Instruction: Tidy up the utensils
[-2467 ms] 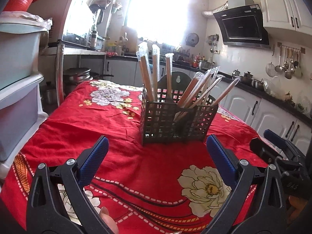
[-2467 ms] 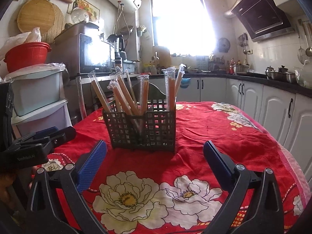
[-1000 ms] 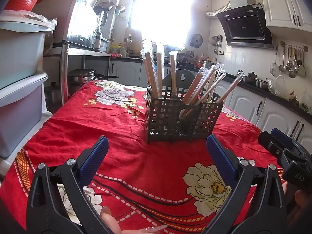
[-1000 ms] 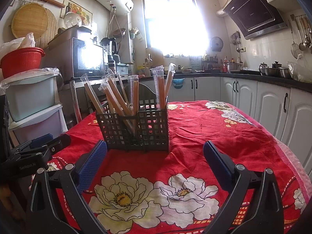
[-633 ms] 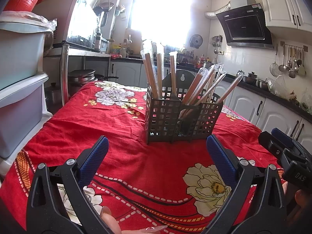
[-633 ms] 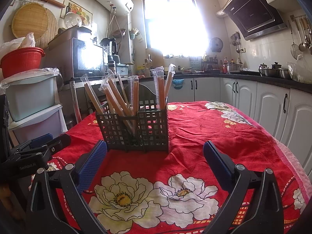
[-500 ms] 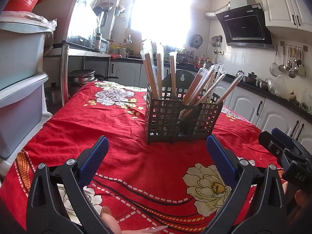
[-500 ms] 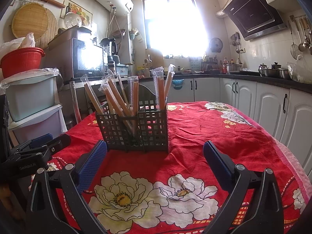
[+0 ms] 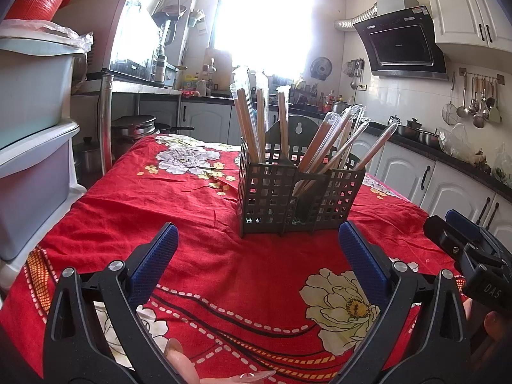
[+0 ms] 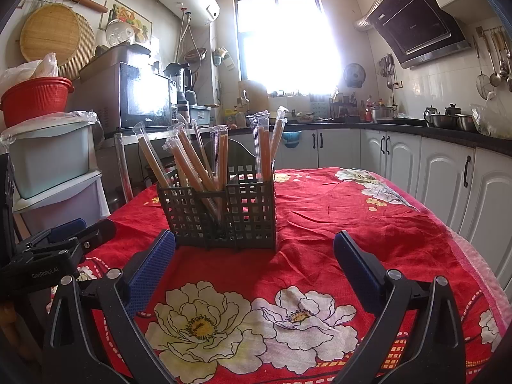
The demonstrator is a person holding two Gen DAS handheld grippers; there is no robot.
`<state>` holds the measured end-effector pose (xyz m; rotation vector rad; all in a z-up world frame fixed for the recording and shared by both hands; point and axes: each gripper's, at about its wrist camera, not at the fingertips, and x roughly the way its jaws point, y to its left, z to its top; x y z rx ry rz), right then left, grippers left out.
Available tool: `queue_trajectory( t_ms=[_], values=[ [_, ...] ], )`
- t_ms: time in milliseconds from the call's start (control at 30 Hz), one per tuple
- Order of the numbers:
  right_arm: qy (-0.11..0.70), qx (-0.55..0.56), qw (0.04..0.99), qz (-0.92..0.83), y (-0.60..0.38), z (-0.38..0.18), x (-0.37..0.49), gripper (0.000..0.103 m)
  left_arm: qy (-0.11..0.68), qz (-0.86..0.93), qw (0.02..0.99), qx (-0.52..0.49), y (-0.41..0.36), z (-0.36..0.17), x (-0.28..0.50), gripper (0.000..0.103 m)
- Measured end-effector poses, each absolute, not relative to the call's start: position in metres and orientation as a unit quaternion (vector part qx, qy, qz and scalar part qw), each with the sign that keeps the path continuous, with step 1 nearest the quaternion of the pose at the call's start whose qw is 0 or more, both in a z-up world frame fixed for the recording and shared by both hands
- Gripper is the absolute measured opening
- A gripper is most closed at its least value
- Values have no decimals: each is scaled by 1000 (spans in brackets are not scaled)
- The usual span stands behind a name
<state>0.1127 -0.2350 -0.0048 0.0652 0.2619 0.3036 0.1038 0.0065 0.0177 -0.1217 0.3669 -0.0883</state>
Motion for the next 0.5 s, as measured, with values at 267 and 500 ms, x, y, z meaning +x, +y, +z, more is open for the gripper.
queue_trajectory(
  t_ms=[267, 500],
  values=[
    [127, 33, 980, 151, -237, -4, 113, 97, 181, -44, 981, -61, 6, 17, 103, 92],
    [127, 32, 980, 151, -238, -4, 113, 97, 181, -44, 981, -60, 7, 18, 104, 93]
  ],
)
